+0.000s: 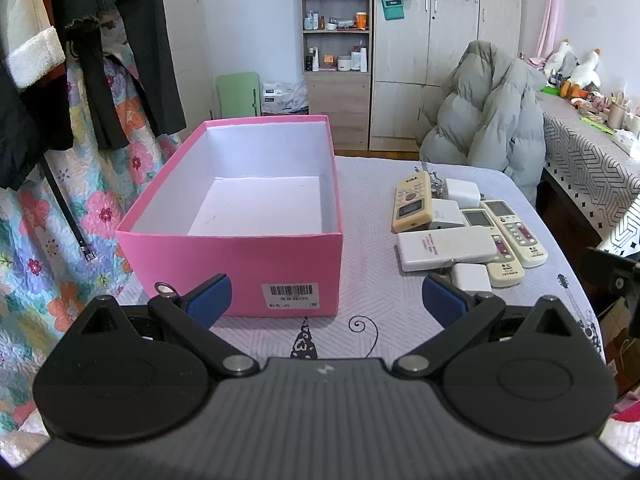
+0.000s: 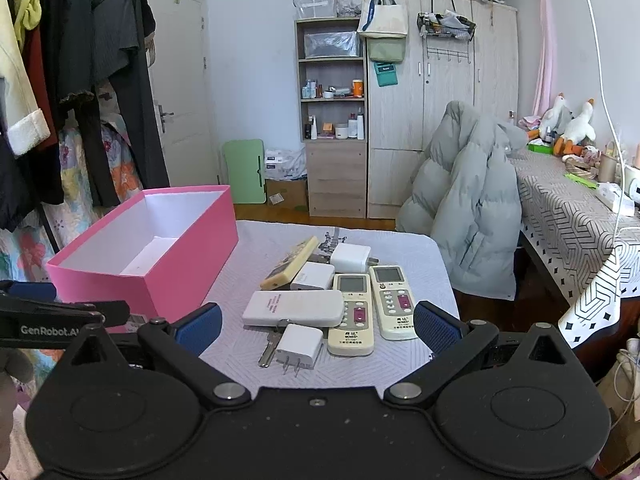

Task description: Organize rigid objects

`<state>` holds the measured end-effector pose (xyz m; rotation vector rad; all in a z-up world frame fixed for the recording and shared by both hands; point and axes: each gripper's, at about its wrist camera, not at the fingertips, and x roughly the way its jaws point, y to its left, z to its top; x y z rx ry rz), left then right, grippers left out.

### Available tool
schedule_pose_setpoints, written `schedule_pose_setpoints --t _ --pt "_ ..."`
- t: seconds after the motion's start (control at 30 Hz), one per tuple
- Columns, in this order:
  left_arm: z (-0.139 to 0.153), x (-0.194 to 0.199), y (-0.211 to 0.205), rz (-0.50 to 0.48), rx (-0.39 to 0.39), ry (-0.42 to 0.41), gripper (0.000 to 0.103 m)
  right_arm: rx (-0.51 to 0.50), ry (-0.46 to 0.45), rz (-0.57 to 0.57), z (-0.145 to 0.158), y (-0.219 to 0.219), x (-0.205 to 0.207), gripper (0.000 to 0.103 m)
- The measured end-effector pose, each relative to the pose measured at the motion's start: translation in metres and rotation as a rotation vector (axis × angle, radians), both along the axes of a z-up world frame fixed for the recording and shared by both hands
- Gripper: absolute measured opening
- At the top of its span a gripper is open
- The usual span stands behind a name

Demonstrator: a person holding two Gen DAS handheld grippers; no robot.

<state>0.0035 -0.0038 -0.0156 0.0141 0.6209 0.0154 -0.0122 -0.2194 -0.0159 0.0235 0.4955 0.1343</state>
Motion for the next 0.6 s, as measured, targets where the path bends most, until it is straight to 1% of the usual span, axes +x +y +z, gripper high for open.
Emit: schedule_pose_setpoints --t 0.23,0.6 --pt "-0.0003 -0.002 0.0013 0.009 -0.019 -0.015 0.103 0.001 0.003 -0.006 -0.0004 -0.0017 -0.0004 0.103" --pt "-0.0001 -0.0023 0.0011 0.005 -0.016 -0.019 0.103 -0.005 0.012 -0.006 -0.0025 -0.0012 0.0002 0.103"
